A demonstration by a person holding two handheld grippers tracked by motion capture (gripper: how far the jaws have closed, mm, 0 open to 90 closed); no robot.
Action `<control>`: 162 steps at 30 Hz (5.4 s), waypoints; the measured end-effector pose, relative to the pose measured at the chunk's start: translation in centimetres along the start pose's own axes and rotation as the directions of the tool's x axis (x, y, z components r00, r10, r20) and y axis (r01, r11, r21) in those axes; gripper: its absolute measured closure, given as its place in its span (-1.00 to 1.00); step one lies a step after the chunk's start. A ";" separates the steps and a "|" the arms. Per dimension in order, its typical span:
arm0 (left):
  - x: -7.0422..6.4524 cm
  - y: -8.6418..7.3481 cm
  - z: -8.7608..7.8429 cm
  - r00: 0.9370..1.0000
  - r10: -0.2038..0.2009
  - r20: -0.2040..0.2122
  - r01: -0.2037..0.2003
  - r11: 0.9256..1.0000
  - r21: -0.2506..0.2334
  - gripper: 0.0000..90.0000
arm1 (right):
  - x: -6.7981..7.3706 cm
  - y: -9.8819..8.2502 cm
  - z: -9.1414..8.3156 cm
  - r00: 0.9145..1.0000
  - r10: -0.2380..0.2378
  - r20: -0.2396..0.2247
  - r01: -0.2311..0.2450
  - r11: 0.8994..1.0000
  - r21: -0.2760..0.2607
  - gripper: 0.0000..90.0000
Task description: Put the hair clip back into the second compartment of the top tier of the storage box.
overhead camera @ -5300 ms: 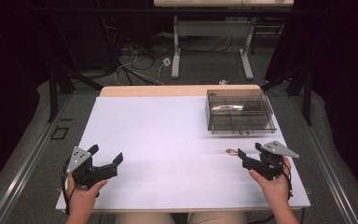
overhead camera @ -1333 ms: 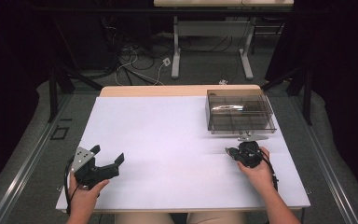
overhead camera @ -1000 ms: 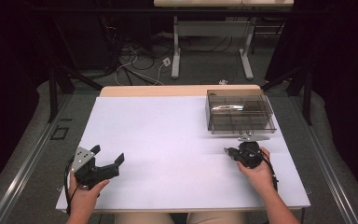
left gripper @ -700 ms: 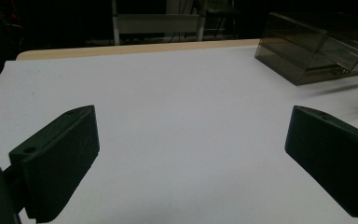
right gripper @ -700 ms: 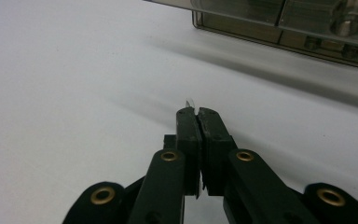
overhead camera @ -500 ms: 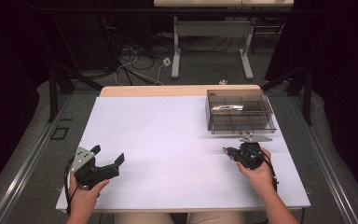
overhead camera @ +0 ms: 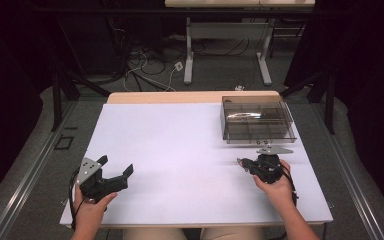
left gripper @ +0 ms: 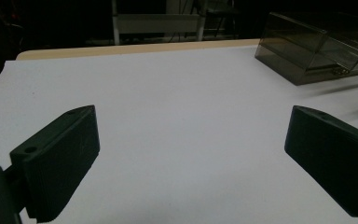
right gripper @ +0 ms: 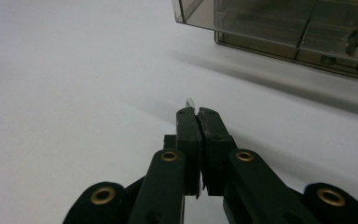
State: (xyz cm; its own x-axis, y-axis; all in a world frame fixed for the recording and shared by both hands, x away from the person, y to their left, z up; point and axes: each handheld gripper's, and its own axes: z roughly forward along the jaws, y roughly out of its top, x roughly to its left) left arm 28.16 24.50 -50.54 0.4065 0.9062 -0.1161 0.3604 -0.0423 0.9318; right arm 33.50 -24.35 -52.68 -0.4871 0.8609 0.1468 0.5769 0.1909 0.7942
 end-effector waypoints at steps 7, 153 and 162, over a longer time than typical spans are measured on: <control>0.0 0.0 0.0 1.000 0.001 0.000 -0.001 1.000 0.000 -0.93 | 0.2 0.1 -0.3 1.000 0.000 -0.006 0.000 1.000 -0.013 0.95; 0.1 -0.1 0.0 1.000 -0.001 -0.007 0.001 1.000 0.000 -0.92 | -1.7 9.8 0.2 0.996 0.084 0.033 -0.082 0.995 -0.055 0.96; 0.1 -0.1 0.0 1.000 -0.003 -0.008 0.003 1.000 -0.001 -0.92 | -2.5 9.9 0.6 0.993 0.109 0.051 -0.107 0.993 -0.045 0.96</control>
State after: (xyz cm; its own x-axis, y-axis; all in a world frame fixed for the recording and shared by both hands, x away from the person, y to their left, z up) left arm 28.20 24.55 -50.63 0.3987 0.9097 -0.1163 0.3609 -0.0390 0.9318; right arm 40.84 -24.35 -45.61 -0.3871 0.8995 0.2027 0.5954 0.0760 0.7998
